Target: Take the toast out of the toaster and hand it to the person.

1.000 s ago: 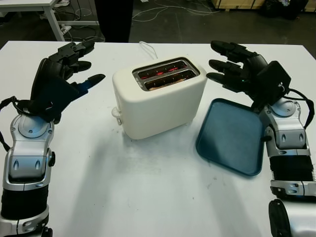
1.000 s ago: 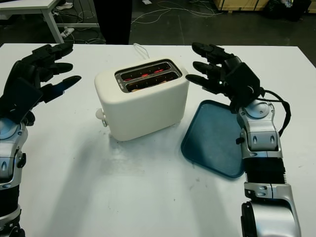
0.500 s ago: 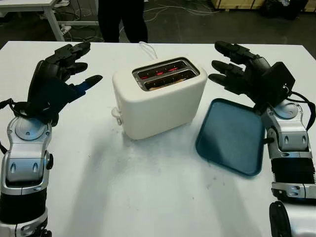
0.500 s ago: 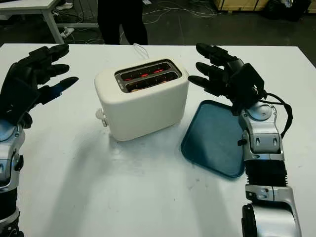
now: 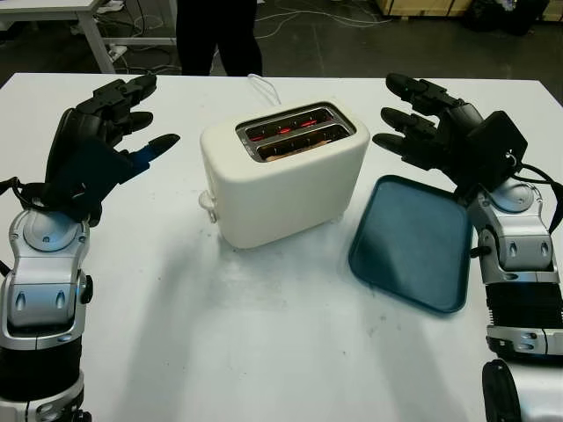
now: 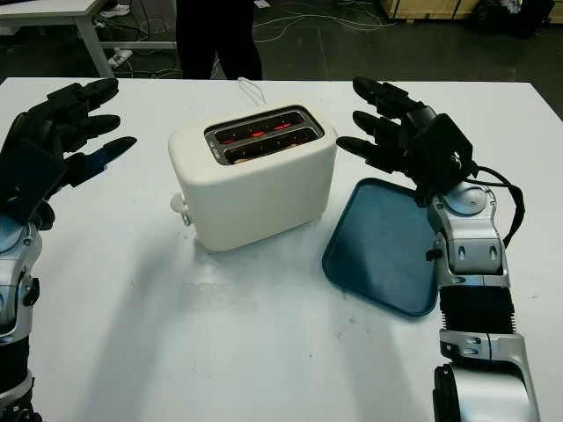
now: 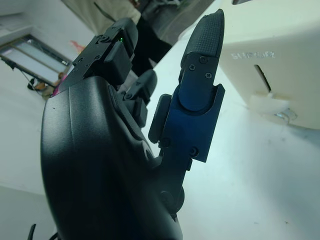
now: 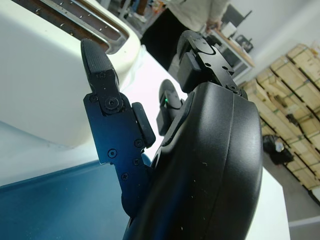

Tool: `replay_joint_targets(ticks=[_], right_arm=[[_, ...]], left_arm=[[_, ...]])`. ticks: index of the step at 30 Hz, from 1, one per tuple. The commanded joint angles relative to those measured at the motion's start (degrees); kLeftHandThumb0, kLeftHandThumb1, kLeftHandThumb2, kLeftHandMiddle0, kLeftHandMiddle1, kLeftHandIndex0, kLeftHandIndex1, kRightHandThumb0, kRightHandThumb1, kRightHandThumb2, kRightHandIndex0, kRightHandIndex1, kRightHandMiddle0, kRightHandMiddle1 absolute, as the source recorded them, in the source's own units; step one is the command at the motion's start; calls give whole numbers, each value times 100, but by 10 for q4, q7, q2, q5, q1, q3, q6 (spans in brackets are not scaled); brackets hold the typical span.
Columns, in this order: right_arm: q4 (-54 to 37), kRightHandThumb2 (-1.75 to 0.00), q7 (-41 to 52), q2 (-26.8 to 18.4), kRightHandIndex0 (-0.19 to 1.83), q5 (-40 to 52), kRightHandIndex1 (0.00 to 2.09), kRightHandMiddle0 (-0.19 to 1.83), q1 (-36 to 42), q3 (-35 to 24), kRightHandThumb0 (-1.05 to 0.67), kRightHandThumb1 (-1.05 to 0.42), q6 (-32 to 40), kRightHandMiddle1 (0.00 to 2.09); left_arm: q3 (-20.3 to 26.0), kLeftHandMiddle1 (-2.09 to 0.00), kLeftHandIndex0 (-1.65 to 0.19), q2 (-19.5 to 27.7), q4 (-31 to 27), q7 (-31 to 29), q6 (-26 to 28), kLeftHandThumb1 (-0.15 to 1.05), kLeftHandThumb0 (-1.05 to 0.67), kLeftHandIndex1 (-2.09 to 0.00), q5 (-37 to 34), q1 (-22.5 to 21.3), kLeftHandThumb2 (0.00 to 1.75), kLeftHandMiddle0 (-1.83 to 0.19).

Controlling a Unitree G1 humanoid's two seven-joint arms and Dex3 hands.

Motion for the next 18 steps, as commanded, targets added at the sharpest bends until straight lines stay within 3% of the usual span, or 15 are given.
replay_joint_targets(ticks=[1, 18], right_arm=[[-6, 0, -2, -4, 34, 3, 0, 31, 1, -3, -40, -82, 12, 0], [-12, 0, -6, 0, 39, -2, 3, 36, -1, 4, -40, -82, 18, 2]], left_arm=[[0, -44, -49, 1, -5, 3, 1, 92, -66, -5, 2, 4, 13, -39], [13, -41, -49, -6, 0, 3, -2, 92, -65, -3, -11, 8, 11, -39]])
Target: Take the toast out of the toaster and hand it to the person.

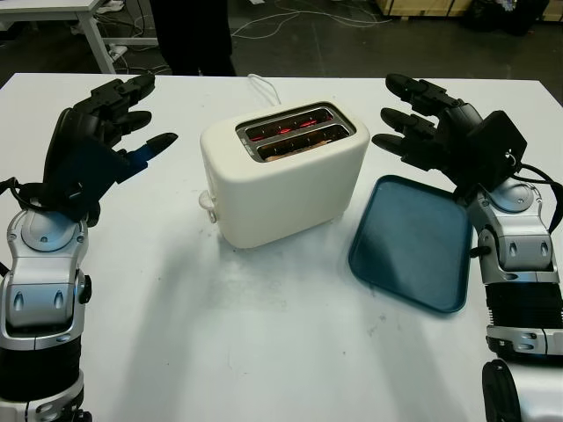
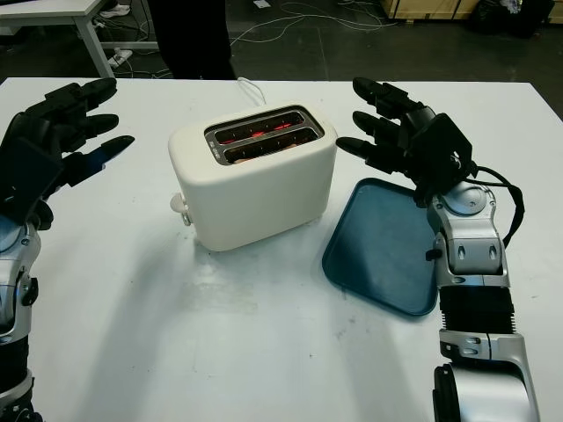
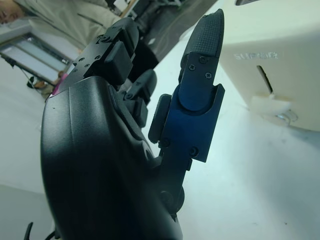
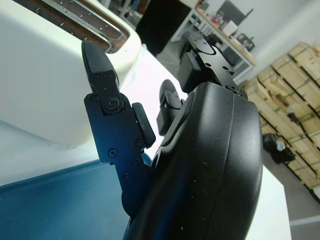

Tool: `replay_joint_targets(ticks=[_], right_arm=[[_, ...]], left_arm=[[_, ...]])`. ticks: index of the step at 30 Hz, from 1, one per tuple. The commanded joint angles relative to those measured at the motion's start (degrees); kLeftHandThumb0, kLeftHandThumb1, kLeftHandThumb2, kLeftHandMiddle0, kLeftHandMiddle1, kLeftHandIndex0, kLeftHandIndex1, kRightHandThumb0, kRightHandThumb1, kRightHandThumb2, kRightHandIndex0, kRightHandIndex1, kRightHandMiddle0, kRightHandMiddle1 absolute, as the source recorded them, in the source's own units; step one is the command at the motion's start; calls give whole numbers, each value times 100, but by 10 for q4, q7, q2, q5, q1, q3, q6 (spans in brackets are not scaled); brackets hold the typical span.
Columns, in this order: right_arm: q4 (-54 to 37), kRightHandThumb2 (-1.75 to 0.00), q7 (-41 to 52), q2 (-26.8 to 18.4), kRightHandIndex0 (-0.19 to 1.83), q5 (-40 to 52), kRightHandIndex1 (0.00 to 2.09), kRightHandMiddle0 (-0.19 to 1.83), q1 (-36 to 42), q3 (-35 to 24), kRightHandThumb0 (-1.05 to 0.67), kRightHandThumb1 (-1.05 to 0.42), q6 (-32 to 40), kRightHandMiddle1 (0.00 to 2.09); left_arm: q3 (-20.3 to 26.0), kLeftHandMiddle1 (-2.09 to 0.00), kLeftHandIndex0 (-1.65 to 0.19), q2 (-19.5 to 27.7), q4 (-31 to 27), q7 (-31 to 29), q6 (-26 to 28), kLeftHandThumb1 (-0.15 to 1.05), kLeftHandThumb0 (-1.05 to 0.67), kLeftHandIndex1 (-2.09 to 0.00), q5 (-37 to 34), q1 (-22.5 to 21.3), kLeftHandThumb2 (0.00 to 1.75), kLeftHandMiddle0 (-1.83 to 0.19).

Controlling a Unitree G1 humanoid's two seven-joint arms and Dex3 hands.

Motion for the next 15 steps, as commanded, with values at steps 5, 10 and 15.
replay_joint_targets(ticks=[5, 10, 15], right_arm=[[-8, 0, -8, 1, 39, -2, 2, 35, 1, 3, -36, -82, 7, 1], [-1, 0, -7, -1, 38, -6, 2, 35, -1, 5, -37, -82, -5, 1], [-8, 0, -11, 0, 38, -5, 2, 35, -1, 6, -34, -82, 8, 1]], left_arm=[[4, -38, -48, -2, 1, 1, -3, 92, -65, -2, -5, 8, 11, -37], [4, -37, -48, -4, 1, 2, -3, 92, -66, -1, -5, 7, 11, -36], [4, -36, -48, -4, -2, 2, 2, 92, -65, -1, -6, 7, 10, -37]])
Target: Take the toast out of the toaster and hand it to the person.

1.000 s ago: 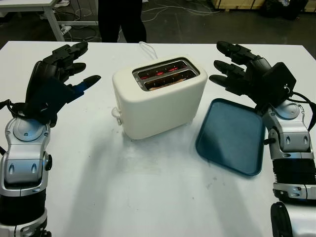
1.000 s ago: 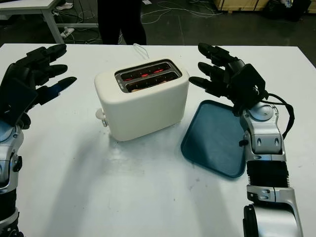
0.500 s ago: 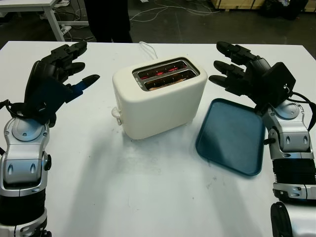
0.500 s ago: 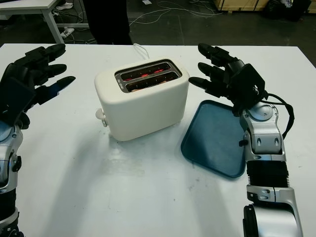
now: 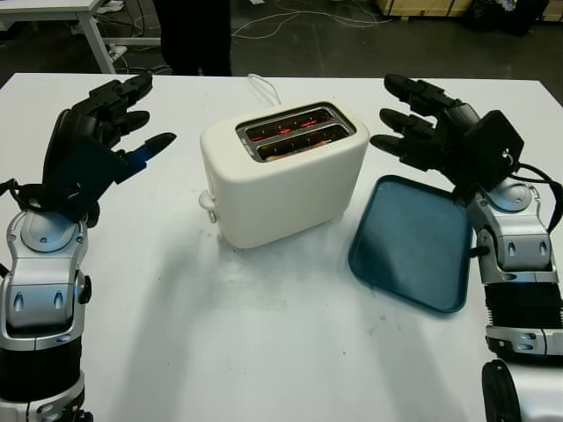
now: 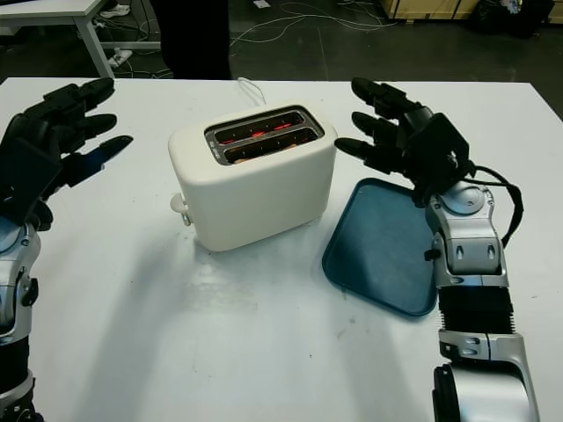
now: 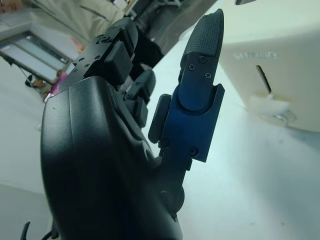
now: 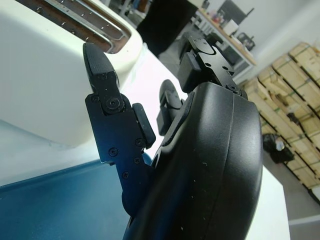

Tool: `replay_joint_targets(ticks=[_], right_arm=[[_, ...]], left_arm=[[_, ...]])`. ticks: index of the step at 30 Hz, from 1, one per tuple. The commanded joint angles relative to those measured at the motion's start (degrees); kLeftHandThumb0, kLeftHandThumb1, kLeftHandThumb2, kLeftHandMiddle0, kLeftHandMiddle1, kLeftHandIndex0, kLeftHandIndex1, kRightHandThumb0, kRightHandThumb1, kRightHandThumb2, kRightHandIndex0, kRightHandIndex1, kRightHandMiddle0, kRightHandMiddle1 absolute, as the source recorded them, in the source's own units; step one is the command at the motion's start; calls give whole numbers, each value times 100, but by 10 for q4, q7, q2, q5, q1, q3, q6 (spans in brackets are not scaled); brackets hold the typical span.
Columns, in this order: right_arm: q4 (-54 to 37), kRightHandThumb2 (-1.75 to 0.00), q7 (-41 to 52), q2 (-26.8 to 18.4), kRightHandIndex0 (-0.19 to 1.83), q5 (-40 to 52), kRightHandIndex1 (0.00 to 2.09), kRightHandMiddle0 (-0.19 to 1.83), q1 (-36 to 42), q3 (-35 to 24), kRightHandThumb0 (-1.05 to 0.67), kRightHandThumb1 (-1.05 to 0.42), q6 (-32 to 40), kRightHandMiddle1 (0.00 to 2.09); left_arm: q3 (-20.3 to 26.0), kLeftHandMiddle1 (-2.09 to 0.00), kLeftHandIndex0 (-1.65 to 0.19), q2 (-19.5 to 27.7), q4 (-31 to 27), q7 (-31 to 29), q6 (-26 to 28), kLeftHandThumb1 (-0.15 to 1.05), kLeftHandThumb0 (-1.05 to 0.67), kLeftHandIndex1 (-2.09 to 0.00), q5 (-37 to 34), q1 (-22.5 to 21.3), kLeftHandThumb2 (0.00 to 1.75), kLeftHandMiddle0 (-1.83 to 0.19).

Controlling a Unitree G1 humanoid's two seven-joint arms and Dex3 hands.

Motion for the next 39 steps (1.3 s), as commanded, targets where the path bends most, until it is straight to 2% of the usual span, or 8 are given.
replay_joint_targets(ticks=[1, 39], right_arm=[[-8, 0, -5, -1, 38, -2, 2, 35, -1, 1, -35, -82, 7, 1], [3, 0, 3, -4, 44, -11, 3, 40, -7, 5, -40, -82, -9, 2]], left_arm=[[2, -36, -48, 2, -3, 3, -1, 92, -65, -1, 1, 6, 10, -37], [-1, -33, -48, 5, -4, -2, 8, 92, -64, -1, 3, -2, 12, -39]])
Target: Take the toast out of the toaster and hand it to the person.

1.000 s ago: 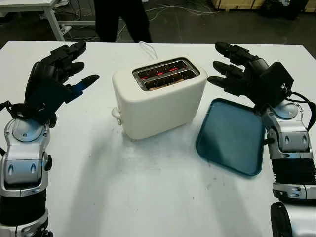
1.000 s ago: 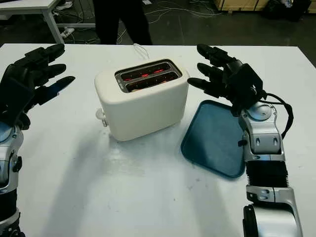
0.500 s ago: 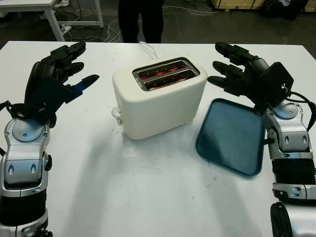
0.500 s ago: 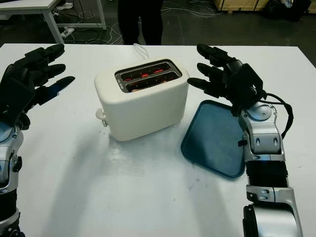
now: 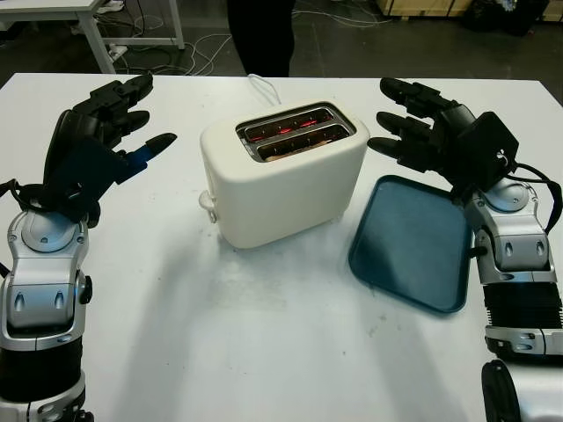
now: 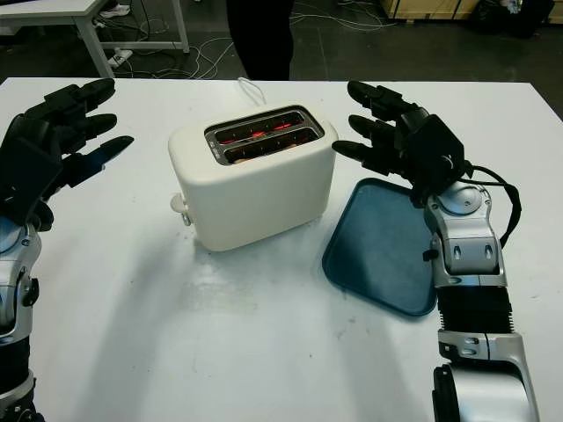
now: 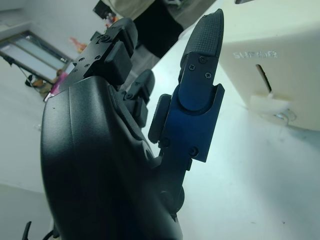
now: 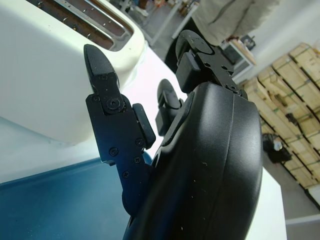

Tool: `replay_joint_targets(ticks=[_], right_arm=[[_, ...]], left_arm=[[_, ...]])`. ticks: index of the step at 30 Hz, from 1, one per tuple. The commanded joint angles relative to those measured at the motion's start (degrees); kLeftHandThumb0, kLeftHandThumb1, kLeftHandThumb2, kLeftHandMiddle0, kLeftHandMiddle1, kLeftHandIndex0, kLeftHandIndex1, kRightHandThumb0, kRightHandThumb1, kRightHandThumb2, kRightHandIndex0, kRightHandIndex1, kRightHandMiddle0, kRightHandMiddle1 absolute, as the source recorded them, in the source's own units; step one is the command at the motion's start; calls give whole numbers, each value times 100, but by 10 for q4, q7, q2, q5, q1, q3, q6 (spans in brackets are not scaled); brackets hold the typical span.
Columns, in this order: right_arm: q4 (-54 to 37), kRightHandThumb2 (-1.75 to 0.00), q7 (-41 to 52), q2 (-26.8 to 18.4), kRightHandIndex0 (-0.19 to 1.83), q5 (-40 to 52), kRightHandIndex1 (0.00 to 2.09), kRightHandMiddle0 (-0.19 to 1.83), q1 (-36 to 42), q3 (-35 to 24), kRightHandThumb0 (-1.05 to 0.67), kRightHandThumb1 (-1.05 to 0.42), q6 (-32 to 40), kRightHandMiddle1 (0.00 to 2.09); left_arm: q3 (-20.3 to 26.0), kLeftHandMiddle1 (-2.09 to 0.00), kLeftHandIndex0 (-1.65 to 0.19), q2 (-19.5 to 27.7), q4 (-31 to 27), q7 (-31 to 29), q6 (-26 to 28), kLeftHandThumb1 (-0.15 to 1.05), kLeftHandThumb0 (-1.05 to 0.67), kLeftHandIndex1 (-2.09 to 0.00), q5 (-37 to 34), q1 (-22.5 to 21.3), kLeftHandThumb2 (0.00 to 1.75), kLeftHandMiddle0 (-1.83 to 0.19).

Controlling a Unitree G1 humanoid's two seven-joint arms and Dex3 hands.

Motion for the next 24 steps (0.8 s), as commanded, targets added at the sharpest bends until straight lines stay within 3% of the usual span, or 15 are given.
replay_joint_targets(ticks=[1, 24], right_arm=[[2, 0, 2, -4, 44, 0, 3, 40, -6, 0, -40, -82, -10, 2], [-5, 0, 0, -2, 43, 1, 3, 40, -3, -2, -34, -83, 1, 1]], left_arm=[[0, -33, -48, 4, -4, -1, 5, 92, -64, -1, -2, -1, 12, -39], [3, -32, -48, 2, -2, 2, 2, 92, -64, 0, -2, 2, 11, -39]])
